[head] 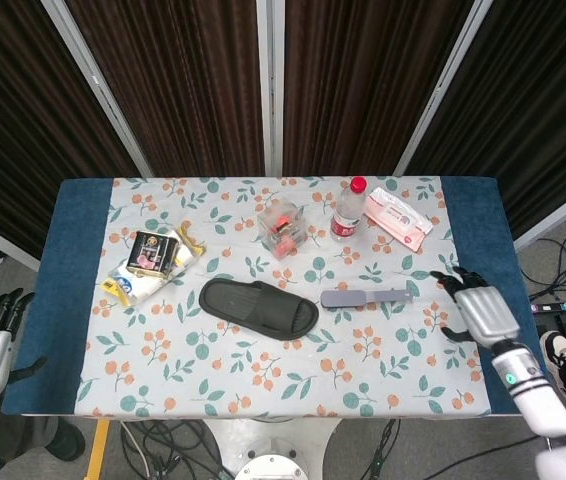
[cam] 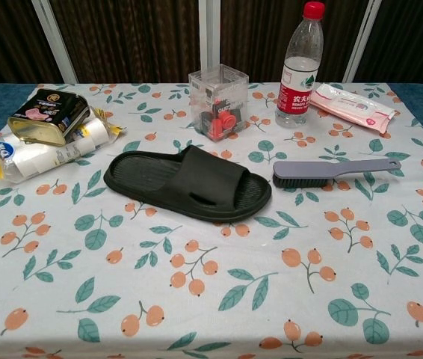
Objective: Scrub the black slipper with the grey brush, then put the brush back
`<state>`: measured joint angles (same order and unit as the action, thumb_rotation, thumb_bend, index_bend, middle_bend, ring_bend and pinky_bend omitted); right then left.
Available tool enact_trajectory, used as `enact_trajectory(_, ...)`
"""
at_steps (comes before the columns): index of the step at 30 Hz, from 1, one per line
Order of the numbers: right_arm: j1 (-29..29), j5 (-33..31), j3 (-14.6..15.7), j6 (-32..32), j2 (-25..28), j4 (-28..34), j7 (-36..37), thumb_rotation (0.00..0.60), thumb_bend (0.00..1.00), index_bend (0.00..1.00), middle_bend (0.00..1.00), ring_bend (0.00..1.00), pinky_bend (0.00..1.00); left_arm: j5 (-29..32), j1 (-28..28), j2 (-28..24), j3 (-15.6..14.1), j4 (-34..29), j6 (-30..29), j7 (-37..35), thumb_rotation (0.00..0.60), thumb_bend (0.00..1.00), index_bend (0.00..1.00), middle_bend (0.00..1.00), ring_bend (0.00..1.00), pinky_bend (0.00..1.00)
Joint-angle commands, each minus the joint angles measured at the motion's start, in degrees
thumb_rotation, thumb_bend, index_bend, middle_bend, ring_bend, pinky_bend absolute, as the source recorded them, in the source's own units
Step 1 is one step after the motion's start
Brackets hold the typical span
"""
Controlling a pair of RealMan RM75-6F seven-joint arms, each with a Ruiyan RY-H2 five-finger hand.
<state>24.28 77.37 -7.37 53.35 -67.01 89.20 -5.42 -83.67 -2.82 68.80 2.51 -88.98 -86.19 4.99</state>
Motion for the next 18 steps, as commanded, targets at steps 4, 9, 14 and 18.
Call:
enact_trajectory(4, 10.85, -8.39, -1.92, -11.59, -12.65, -12.8, -6.36, 0.6, 0.08, 0.26, 0.29, 0.13, 0.17, 0.83, 0.39, 0.0, 0.05, 0.81, 0.13, -1.27, 0.6, 0.16, 0.16, 0.18, 0.12, 0.16)
enact_trajectory(9, 13.41, -10.76, -1.41, -14.11, -15.65, -16.35, -8.67, 0.6, 0.08, 0.31, 0.33, 0.18, 0.21, 0.91, 0.34, 0.01, 0.07, 1.07, 0.37, -1.83, 0.6, 0.16, 0.16, 0.18, 0.12, 0.16)
enact_trajectory(14, 14.86, -12.58, -1.0, -15.56, -17.14, -18.03, -9.16, 0.6, 0.08, 0.4, 0.39, 0.26, 0.29, 1.31, 0.21, -0.02, 0.24, 0.54, 0.71, -1.39, 0.6, 0.16, 0.16, 0.18, 0.12, 0.16)
enact_trajectory(18, 15.43, -12.99, -1.3, -15.71, -17.38, -18.41, -7.47, 0.6, 0.09, 0.44, 0.43, 0.32, 0.37, 1.68, 0.27, -0.05, 0.37, 0.44, 0.73, -1.33, 0.6, 0.16, 0.16, 0.18, 0.12, 0.16)
